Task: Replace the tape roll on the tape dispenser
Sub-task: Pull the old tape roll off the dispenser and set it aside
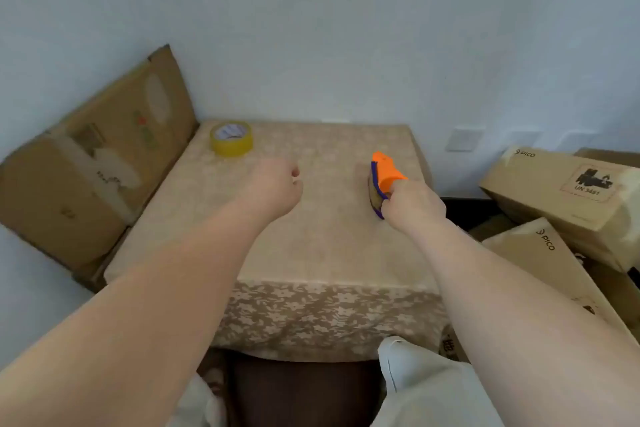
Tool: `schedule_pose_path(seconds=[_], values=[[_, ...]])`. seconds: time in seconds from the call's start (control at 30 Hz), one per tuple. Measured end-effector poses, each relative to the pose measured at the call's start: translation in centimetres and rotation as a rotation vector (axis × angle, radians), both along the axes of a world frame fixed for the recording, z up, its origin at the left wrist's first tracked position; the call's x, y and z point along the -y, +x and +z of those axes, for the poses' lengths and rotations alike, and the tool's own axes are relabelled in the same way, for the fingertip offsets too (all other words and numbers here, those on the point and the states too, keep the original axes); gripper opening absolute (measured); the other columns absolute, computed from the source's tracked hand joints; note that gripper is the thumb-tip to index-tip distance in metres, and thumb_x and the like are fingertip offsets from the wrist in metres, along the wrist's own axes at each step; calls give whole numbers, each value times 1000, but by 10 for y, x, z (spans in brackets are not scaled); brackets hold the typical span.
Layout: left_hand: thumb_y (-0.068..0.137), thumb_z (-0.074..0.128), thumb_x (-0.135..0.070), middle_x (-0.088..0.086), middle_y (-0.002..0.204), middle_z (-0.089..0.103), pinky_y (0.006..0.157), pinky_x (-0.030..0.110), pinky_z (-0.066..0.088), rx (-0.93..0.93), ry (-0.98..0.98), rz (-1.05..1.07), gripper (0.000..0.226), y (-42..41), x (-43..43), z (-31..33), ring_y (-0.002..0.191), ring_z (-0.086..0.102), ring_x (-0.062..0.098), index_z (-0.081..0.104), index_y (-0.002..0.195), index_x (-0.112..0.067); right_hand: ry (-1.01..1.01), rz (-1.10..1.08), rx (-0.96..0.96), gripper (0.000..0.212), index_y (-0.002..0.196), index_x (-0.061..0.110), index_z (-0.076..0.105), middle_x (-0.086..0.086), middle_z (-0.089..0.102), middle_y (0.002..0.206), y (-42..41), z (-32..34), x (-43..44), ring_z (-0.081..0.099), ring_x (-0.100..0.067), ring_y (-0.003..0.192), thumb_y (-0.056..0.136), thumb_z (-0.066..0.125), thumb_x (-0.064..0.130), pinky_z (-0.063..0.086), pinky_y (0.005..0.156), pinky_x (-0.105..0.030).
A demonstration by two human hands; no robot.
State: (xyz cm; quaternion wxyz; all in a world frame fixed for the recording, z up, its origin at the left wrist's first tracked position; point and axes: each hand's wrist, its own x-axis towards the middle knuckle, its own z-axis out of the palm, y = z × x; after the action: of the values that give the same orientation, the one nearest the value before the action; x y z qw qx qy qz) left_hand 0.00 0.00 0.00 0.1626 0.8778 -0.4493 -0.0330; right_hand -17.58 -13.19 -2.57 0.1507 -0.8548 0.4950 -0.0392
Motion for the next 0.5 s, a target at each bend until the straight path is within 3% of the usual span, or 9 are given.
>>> schedule_pose_path(seconds=[0.1,0.2,0.3,0.4,0.5], values=[[85,52,-29,9,113,67,90,39,49,-36,37,3,35,4,14,-16,108,59,30,63,116,-15,-3,-12,-36,48,133,17,44,-13,61,110,3,-14,11,59,-35,101,85,48,14,44,71,-33],[86,51,-31,6,116,66,89,36,49,-77,87,12,35,3,24,-29,110,58,28,61,118,-19,-1,4,-92,32,117,9,55,-12,61,106,9,-30,22,57,-33,99,87,49,15,48,77,-36],[87,49,-32,5,117,66,89,35,49,-95,101,10,36,6,32,-41,109,59,26,60,120,-20,65,34,-124,35,125,9,51,-14,59,110,15,-41,30,57,-32,102,90,50,14,49,81,-39],[87,49,-32,5,116,66,90,36,50,-128,122,-6,35,5,38,-50,109,59,26,61,118,-21,91,36,-128,27,119,8,54,-14,62,110,19,-49,32,60,-33,102,92,48,10,50,85,-42],[86,50,-32,6,117,66,90,35,50,-152,151,-35,35,5,43,-58,109,59,26,62,117,-21,94,31,-121,27,118,8,50,-13,59,107,21,-51,32,60,-31,98,92,46,7,52,80,-42]])
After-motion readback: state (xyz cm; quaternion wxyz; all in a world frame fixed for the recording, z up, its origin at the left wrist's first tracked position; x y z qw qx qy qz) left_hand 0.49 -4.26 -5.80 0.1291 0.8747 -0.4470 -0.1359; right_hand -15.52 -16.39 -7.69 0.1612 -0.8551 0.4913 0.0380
